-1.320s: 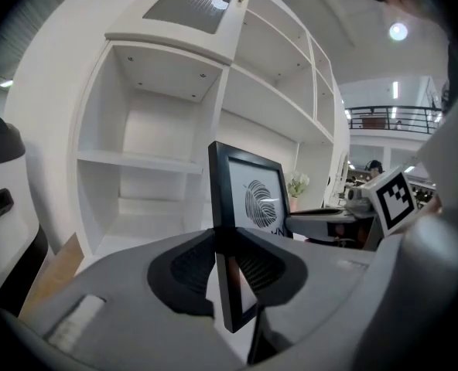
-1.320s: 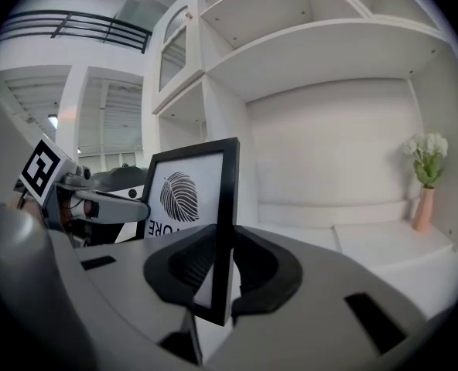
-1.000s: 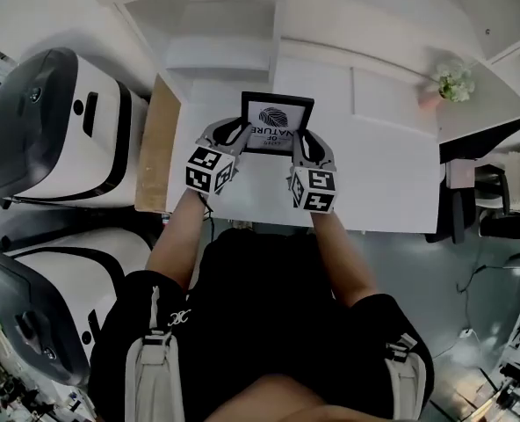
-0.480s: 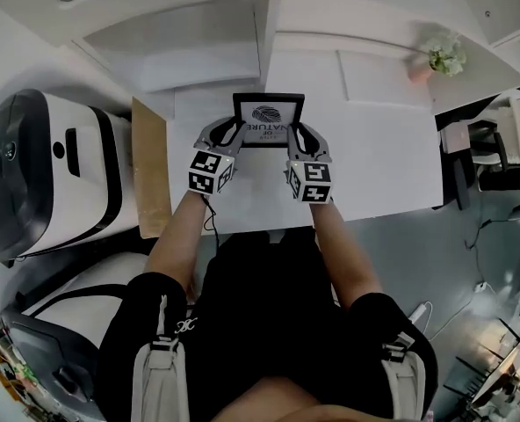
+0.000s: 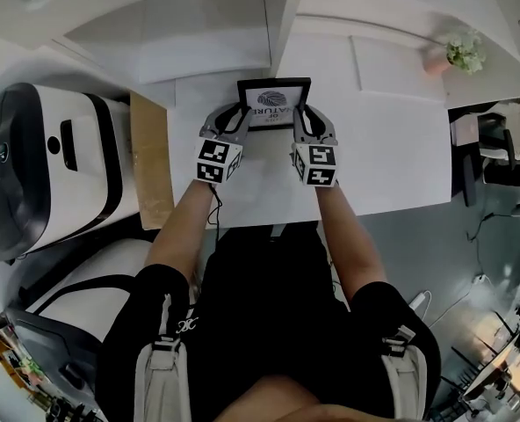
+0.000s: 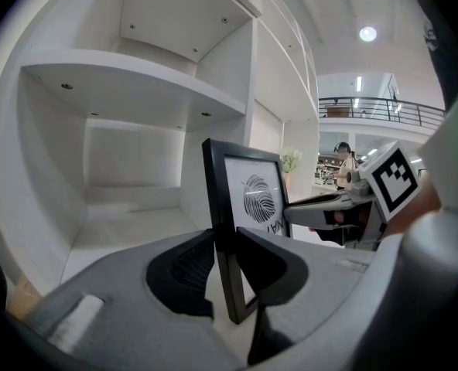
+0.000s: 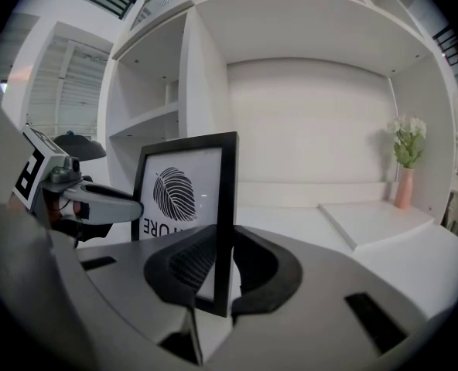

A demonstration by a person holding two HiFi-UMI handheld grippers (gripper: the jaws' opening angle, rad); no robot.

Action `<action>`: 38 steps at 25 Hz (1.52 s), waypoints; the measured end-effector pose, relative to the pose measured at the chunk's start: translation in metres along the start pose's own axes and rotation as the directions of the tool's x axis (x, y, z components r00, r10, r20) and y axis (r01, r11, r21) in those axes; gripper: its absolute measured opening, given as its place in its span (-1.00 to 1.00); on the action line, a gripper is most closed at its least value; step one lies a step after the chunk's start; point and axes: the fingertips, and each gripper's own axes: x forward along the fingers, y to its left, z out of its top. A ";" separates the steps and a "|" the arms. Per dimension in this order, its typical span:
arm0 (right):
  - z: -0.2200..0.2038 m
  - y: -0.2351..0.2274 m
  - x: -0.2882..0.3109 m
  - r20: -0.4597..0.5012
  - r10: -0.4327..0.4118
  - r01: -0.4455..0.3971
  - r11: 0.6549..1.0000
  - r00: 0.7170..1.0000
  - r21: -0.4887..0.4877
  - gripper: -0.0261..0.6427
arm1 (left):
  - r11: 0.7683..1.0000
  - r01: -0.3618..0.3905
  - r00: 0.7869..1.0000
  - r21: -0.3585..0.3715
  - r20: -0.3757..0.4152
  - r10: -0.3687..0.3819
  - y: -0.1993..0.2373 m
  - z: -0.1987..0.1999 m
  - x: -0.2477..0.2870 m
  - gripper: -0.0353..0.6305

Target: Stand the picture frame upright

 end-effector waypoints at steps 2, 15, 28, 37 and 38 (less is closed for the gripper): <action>0.000 -0.002 0.005 0.001 0.001 -0.001 1.000 1.000 -0.003 -0.72 | 1.000 -0.004 1.000 0.004 0.004 0.004 0.002 0.000 0.003 -0.60; -0.001 -0.004 0.009 0.004 0.022 -0.022 1.000 1.000 -0.018 -0.71 | 1.000 -0.012 1.000 0.020 0.015 0.012 0.002 0.002 0.007 -0.59; 0.000 -0.004 0.004 0.017 0.023 -0.023 1.000 1.000 0.001 -0.59 | 1.000 -0.016 1.000 0.019 0.021 0.016 0.005 0.006 0.003 -0.37; 0.018 -0.005 -0.012 0.079 0.009 -0.010 1.000 0.997 0.009 -0.58 | 0.999 -0.018 0.998 0.027 0.055 0.017 -0.001 0.019 -0.010 -0.31; 0.022 -0.005 -0.015 0.089 0.006 -0.007 1.000 0.996 0.009 -0.58 | 0.999 -0.021 0.998 0.027 0.061 0.019 -0.002 0.021 -0.013 -0.31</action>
